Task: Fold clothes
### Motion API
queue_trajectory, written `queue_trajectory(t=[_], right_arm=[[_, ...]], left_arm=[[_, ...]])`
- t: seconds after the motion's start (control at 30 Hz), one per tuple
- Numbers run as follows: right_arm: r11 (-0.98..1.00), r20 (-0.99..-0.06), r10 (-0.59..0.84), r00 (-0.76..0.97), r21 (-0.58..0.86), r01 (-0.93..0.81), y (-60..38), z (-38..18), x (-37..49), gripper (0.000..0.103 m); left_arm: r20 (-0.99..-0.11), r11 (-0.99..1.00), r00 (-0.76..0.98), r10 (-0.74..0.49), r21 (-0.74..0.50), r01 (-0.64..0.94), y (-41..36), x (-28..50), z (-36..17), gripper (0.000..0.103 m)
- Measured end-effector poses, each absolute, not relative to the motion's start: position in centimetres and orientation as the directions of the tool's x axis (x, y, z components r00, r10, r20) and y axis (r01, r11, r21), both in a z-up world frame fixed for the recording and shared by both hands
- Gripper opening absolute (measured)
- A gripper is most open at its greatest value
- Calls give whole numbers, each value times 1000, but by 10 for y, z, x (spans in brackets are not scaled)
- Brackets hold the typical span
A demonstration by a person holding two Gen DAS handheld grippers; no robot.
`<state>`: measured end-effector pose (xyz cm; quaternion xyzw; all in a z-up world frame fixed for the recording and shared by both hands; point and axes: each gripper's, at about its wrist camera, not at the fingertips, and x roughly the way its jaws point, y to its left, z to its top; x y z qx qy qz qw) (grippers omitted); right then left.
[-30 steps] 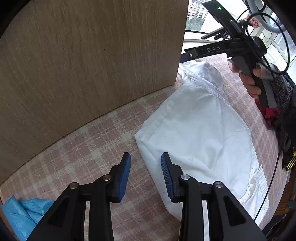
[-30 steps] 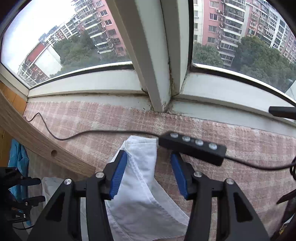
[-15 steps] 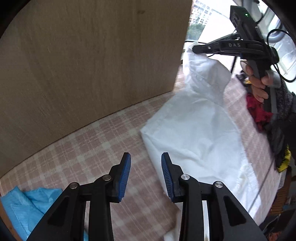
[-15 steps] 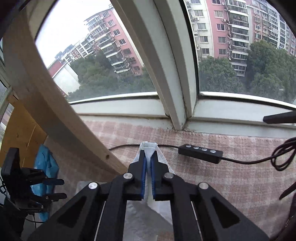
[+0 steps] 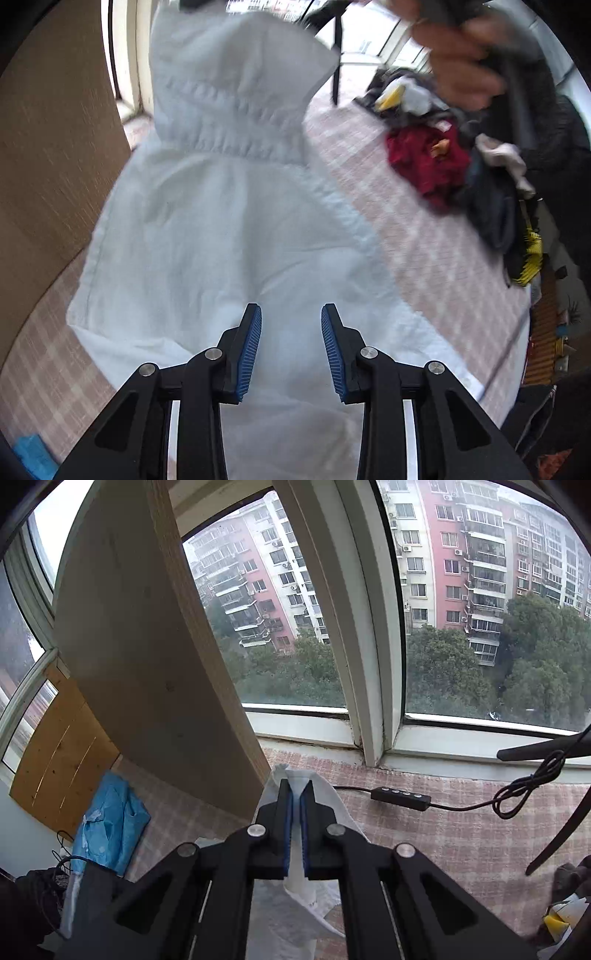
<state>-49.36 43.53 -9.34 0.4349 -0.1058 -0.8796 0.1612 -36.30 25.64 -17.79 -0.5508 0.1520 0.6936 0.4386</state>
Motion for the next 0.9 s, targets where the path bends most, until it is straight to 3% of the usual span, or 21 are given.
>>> queue_trajectory(t=[0.2, 0.37, 0.47, 0.9], right_arm=[[-957, -816, -289, -500, 242, 159, 441, -128, -509, 7], [-967, -861, -247, -445, 192, 165, 449, -157, -520, 42], [-962, -868, -261, -422, 195, 194, 450, -171, -526, 49], [-940, -857, -314, -409, 220, 261, 445, -212, -541, 54]], left_arm=[[-916, -621, -12, 402, -263, -738, 242, -371, -188, 31], [-916, -630, -70, 395, -215, -746, 225, -373, -171, 32], [-918, -642, -86, 388, -203, -739, 224, -378, -166, 32], [-920, -656, -67, 385, -222, -721, 217, -388, -169, 32]])
